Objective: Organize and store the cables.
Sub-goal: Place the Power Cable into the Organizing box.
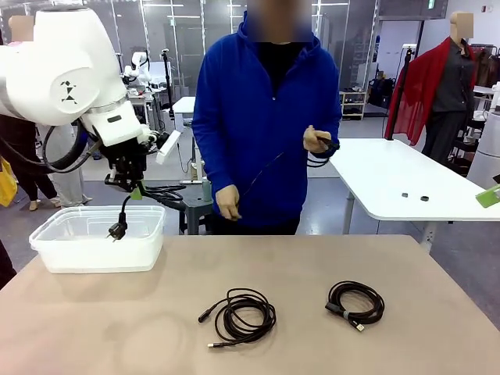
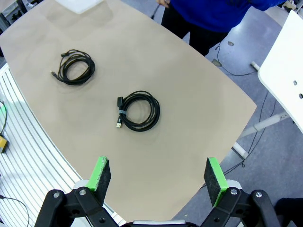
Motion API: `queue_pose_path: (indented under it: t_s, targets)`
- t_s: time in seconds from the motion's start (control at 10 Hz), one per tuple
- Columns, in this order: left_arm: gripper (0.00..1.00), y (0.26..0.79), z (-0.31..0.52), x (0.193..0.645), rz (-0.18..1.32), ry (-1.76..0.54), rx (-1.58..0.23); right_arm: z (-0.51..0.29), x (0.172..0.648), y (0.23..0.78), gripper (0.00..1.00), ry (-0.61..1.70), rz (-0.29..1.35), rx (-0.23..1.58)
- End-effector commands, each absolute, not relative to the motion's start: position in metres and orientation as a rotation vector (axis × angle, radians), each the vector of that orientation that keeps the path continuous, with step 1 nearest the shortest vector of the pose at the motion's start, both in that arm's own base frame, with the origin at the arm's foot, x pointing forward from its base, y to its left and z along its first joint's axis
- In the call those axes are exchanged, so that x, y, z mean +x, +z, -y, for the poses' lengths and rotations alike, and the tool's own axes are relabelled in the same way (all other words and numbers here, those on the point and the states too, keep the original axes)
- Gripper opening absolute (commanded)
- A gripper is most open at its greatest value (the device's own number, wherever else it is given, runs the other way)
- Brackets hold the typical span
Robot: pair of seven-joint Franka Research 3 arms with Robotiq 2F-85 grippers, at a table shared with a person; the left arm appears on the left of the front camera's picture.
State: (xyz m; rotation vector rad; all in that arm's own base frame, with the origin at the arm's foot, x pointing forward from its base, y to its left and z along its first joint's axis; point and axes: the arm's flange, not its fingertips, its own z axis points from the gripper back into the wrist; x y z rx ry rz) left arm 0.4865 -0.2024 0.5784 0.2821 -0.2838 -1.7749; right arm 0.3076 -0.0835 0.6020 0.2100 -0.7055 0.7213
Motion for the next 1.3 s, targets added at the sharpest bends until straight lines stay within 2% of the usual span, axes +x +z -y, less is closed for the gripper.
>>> queue_pose_path:
  t_s: [0.0, 0.4, 0.5, 0.8, 0.9, 1.2]
  targets:
    - [0.00, 0.586, 0.216, 0.495, 0.268, -1.767, 0.271, 0.085, 0.307, 0.601, 1.00, 0.727, 0.708, 0.214]
    - [0.00, 0.586, 0.216, 0.495, 0.268, -1.767, 0.271, 0.085, 0.307, 0.601, 1.00, 0.727, 0.708, 0.214]
    - [0.18, 0.580, 0.216, 0.493, 0.279, -1.786, 0.268, 0.085, 0.307, 0.601, 1.00, 0.727, 0.708, 0.214]
    - [0.18, 0.595, 0.137, 0.509, 0.385, -1.796, 0.270, 0.085, 0.307, 0.601, 1.00, 0.727, 0.708, 0.214]
    - [0.18, 0.592, 0.114, 0.514, 0.433, -1.788, 0.325, 0.085, 0.307, 0.601, 1.00, 0.727, 0.708, 0.214]
    - [0.18, 0.572, 0.062, 0.537, 0.420, -1.644, 0.316, 0.085, 0.307, 0.601, 1.00, 0.727, 0.708, 0.214]
